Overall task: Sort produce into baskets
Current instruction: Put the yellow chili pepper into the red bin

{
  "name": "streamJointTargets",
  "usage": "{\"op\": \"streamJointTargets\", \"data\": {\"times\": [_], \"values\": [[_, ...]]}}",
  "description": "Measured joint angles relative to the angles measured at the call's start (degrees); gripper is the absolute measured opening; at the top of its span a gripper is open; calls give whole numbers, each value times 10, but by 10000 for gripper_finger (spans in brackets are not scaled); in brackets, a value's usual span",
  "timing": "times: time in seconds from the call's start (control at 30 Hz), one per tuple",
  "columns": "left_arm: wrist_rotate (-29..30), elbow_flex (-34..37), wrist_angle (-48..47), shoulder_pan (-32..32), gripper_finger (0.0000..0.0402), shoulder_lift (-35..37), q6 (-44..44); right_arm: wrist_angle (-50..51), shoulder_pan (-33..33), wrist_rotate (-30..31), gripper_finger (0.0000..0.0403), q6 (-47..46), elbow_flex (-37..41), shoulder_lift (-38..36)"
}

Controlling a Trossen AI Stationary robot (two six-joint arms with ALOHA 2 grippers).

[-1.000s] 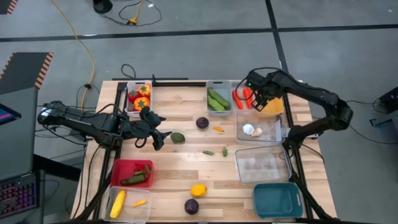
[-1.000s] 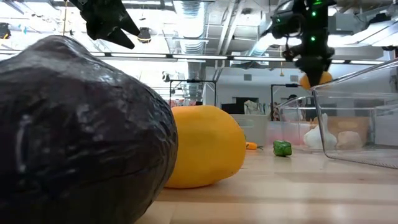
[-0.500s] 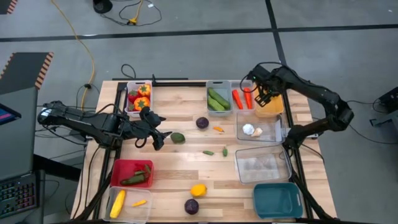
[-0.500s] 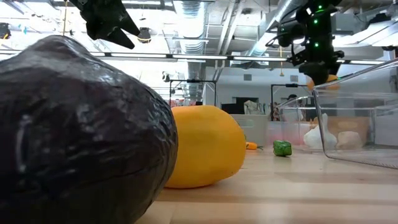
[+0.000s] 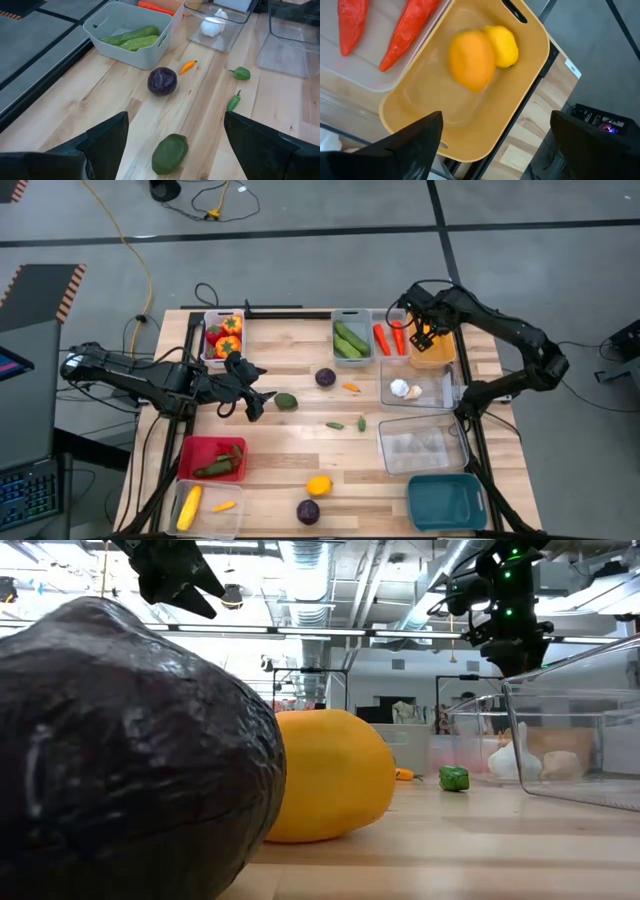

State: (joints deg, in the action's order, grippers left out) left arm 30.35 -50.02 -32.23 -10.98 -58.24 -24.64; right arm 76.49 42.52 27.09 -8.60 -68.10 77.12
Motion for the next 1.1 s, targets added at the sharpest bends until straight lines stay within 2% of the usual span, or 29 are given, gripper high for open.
{"op": "streamJointTargets", "data": {"times": [0.2,0.5,0.83,1.1], "values": [[0,0,0,0,316,0,0,-4,-19,-18,391,0,0,-1],[0,0,0,0,316,0,0,-97,-130,-138,390,-1,0,-22],[0,0,0,0,316,0,0,-224,-262,-141,390,-21,-1,-16],[0,0,0,0,316,0,0,-339,-341,-144,390,-35,-1,55]]}}
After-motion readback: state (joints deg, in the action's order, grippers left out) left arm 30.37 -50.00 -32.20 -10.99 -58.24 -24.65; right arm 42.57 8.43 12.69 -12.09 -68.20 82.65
